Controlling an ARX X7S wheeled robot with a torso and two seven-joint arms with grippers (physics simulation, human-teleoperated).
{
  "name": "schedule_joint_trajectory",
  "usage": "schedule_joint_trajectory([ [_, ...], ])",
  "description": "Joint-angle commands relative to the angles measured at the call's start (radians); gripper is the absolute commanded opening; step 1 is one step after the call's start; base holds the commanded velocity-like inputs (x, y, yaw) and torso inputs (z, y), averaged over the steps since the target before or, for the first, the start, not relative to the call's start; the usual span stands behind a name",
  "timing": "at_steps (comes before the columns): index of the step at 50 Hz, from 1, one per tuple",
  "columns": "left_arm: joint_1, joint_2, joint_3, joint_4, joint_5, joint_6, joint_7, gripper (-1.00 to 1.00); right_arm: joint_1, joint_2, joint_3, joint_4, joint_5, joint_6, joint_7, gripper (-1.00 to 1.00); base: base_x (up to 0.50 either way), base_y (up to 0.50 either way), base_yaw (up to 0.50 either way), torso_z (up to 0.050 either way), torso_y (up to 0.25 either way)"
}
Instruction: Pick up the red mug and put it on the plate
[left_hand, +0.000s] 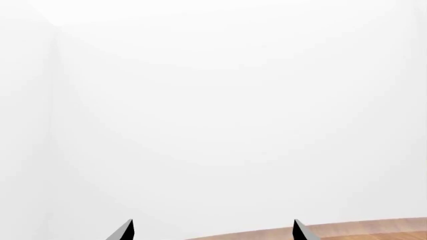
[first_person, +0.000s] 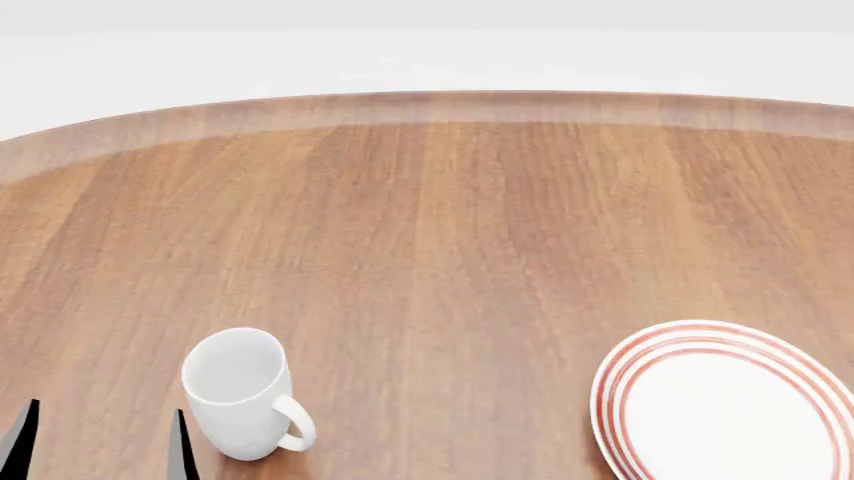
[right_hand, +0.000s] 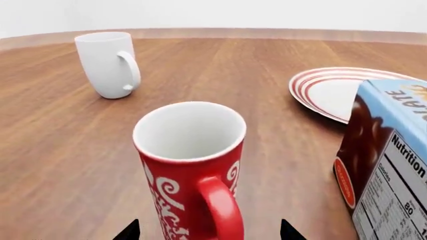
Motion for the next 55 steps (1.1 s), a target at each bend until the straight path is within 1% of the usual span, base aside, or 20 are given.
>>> schedule_joint_trajectory([
  [1,-0.001,-0.002,0.003,0.0,-0.001,0.0,-0.003,1.0,0.005,-0.006,-0.003,0.032,0.016,-0.023,-0.008,1.0,0.0,0.0,0.0,0.0,0.0],
  [31,-0.003,-0.006,0.011,-0.001,-0.001,0.002,-0.01,1.0,0.04,-0.029,-0.012,0.117,0.048,-0.061,-0.034,1.0,0.0,0.0,0.0,0.0,0.0],
  [42,-0.004,-0.008,0.014,-0.002,-0.002,0.003,-0.013,1.0,0.02,-0.015,-0.012,0.071,0.026,-0.047,-0.012,1.0,0.0,0.0,0.0,0.0,0.0],
  [55,-0.005,-0.01,0.018,-0.002,-0.006,0.005,-0.014,1.0,0.022,-0.015,-0.011,0.087,0.035,-0.063,-0.014,1.0,0.0,0.0,0.0,0.0,0.0],
])
